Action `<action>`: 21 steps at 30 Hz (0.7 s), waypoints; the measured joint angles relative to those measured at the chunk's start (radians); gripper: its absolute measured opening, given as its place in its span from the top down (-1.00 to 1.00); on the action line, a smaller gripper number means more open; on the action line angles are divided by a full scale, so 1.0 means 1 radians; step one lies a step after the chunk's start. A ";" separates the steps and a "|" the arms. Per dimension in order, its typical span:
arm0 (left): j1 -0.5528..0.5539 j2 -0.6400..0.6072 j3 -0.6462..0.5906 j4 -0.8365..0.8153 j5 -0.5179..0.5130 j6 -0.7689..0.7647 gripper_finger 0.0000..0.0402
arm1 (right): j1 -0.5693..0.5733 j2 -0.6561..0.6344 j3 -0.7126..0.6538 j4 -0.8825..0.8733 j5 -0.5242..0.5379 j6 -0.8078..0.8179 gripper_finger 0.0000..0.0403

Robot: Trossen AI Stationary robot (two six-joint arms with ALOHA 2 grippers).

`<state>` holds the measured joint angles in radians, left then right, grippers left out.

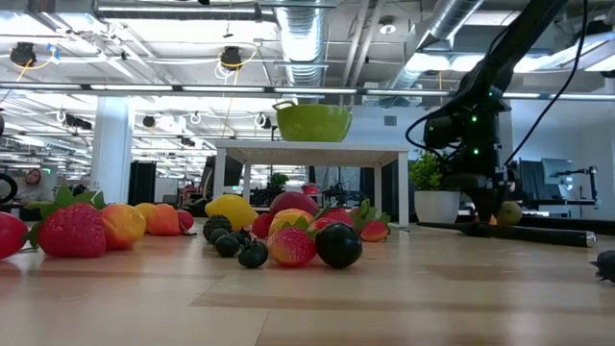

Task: Pick & Place Fruit
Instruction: Put the yellow peach into the green strainer bowl

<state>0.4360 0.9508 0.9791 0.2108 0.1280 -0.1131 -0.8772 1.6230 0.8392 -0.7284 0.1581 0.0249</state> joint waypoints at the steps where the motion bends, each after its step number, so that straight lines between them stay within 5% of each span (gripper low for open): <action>1: 0.000 0.000 0.000 0.000 0.000 0.000 0.29 | 0.001 0.000 0.003 -0.013 -0.001 0.000 0.58; 15: 0.000 0.000 0.000 0.000 0.000 0.000 0.29 | 0.075 -0.193 0.078 -0.129 -0.015 0.011 0.58; 21: 0.000 0.000 0.000 0.000 0.000 0.000 0.29 | 0.169 -0.339 0.113 -0.140 -0.207 0.071 0.58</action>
<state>0.4362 0.9508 0.9794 0.2108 0.1280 -0.1131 -0.7085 1.2839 0.9527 -0.8685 -0.0489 0.0955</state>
